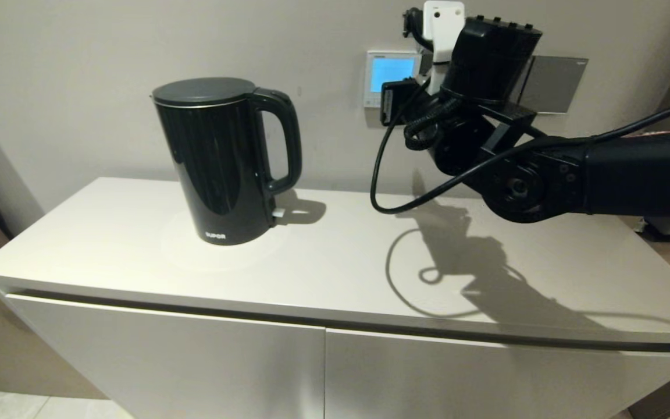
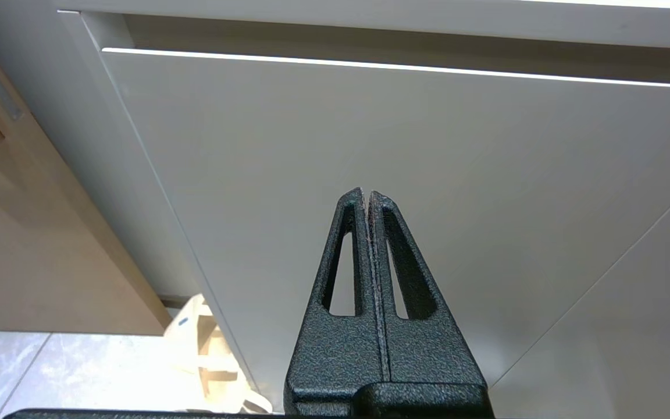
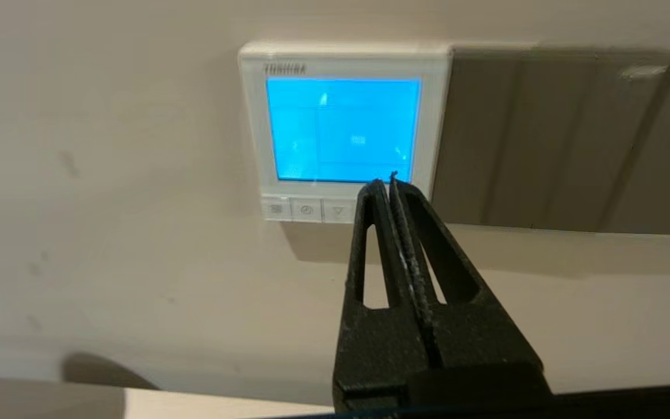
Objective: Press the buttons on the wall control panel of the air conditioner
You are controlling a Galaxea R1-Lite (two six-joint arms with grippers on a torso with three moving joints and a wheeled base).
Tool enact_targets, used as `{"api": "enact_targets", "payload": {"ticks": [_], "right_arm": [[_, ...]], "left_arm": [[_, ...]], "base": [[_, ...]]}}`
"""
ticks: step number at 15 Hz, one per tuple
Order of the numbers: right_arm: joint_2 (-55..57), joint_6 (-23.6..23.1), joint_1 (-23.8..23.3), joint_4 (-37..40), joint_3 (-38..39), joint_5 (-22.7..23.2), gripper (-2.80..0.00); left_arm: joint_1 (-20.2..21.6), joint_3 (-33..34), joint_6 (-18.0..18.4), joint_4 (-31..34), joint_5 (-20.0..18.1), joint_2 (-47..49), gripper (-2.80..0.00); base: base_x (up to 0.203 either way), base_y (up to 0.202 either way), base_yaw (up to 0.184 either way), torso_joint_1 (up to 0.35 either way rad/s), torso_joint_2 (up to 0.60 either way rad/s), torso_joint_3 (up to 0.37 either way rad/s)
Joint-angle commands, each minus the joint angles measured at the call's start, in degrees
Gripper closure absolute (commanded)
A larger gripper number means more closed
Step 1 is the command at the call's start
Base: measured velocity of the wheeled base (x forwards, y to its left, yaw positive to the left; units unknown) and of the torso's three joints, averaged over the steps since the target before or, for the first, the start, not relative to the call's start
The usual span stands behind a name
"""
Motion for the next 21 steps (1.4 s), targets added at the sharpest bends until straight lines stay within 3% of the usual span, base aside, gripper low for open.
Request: {"api": "enact_targets", "payload": {"ticks": [1, 7, 13, 16, 21], "right_arm": [[-6.5, -0.9, 0.5, -0.1, 4.1, -0.2, 0.0], [-23.8, -2.2, -3.1, 0.4, 19.0, -1.1, 0.0], [-42.2, -2.1, -8.7, 0.6, 37.2, -11.4, 0.0], [-50.4, -1.9, -14.5, 2.0, 46.1, -14.7, 0.0], [-65.0, -1.8, -26.5, 9.9, 55.9, -15.2, 0.0]], "left_arm": [[0.1, 0.0, 0.0, 0.0, 0.0, 0.1, 0.0], [0.0, 0.0, 0.0, 0.0, 0.0, 0.1, 0.0], [0.1, 0.0, 0.0, 0.0, 0.0, 0.1, 0.0], [0.0, 0.0, 0.0, 0.0, 0.0, 0.1, 0.0], [0.0, 0.0, 0.0, 0.0, 0.0, 0.1, 0.0]], "base": [[0.0, 0.0, 0.0, 0.0, 0.0, 0.0], [0.0, 0.0, 0.0, 0.0, 0.0, 0.0], [0.0, 0.0, 0.0, 0.0, 0.0, 0.0], [0.0, 0.0, 0.0, 0.0, 0.0, 0.0], [0.0, 0.0, 0.0, 0.0, 0.0, 0.0]]}}
